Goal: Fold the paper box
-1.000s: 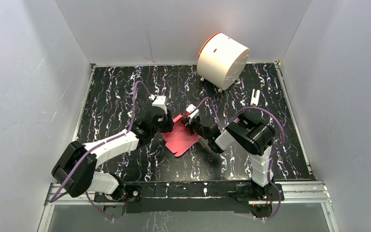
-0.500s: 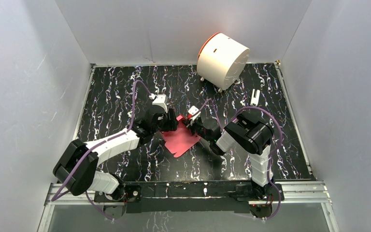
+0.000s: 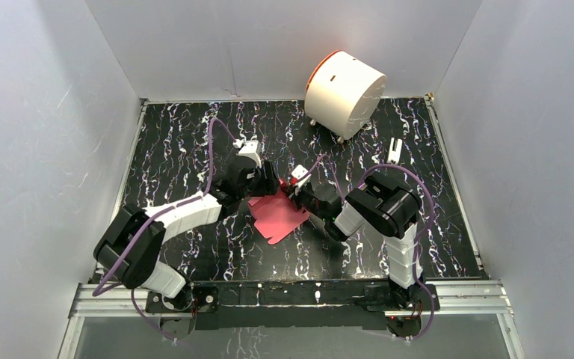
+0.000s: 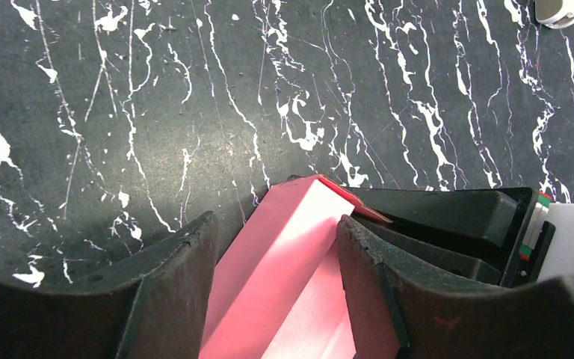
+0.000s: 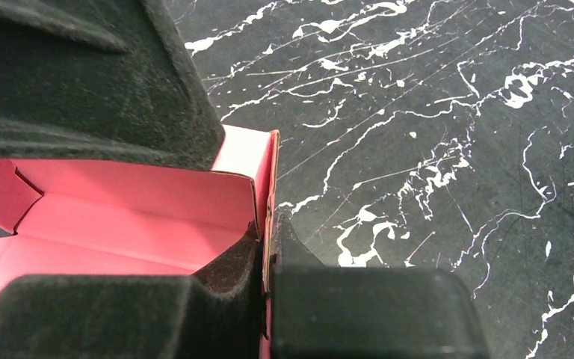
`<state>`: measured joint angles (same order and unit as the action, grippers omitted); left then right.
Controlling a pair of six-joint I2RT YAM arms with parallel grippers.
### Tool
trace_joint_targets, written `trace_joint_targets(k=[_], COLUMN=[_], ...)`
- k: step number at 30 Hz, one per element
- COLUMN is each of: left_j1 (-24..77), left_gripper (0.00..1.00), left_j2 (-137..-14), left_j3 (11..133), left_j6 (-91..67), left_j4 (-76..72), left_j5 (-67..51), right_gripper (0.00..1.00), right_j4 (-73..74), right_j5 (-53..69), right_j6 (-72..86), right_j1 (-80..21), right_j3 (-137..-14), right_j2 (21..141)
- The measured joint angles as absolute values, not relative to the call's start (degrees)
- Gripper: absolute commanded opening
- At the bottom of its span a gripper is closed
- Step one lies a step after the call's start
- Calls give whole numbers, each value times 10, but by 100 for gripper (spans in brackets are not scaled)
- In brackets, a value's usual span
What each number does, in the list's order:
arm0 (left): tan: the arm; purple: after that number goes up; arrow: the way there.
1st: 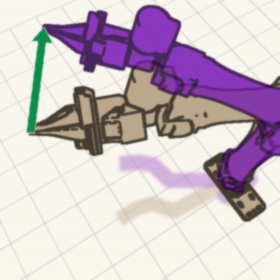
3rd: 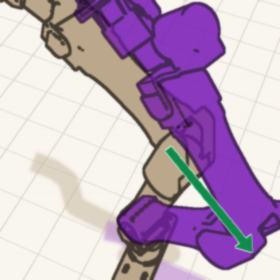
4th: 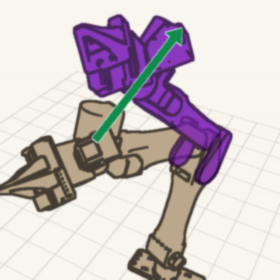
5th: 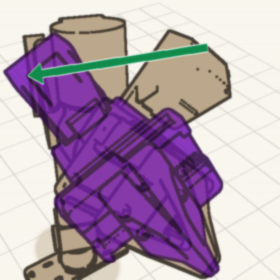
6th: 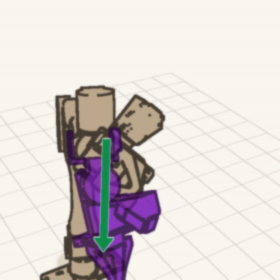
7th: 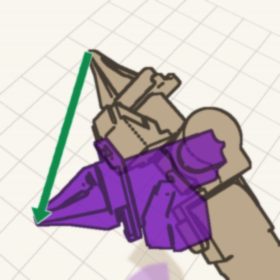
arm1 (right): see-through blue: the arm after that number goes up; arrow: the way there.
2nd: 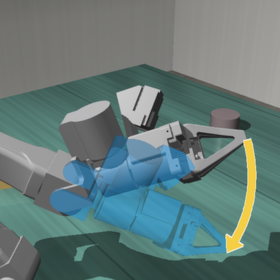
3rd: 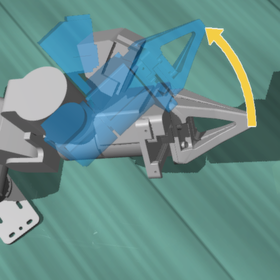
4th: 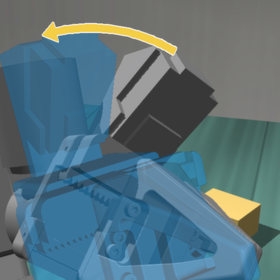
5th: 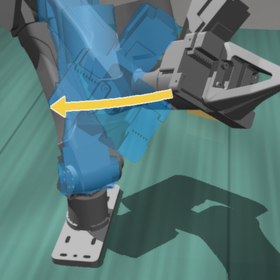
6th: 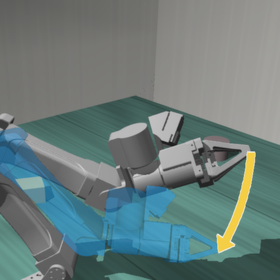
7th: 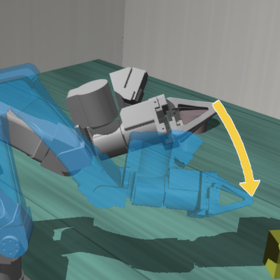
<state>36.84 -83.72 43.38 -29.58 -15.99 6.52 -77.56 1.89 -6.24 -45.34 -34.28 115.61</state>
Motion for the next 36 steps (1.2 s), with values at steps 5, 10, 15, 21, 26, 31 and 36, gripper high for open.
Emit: trace_joint_targets(k=[5, 10, 15, 21, 26, 31, 36], left_j1=[368, 368, 368, 368, 367, 367, 367], left_gripper=[45, 35, 34, 36, 38, 39, 39], left_j2=[-861, -869, -871, -877, -877, -877, -877], left_j3=[440, 444, 444, 444, 444, 443, 443], left_j6=[-296, -295, -287, -285, -283, -281, -281], left_j4=[-177, -187, -189, -197, -197, -197, -197], left_j5=[53, 50, 51, 48, 49, 51, 52], right_gripper=[7, 12, 15, 22, 32, 39, 42], right_j4=[-772, -777, -789, -788, -783, -779, -774], right_j5=[19, 22, 34, 56, 82, 124, 175], right_j6=[-62, -62, -63, -65, -64, -62, -60], right_j1=[-453, -452, -449, -440, -428, -413, -400], right_j3=[-342, -338, -328, -327, -314, -299, -291], right_j2=[1158, 1158, 1158, 1156, 1144, 1125, 1108])
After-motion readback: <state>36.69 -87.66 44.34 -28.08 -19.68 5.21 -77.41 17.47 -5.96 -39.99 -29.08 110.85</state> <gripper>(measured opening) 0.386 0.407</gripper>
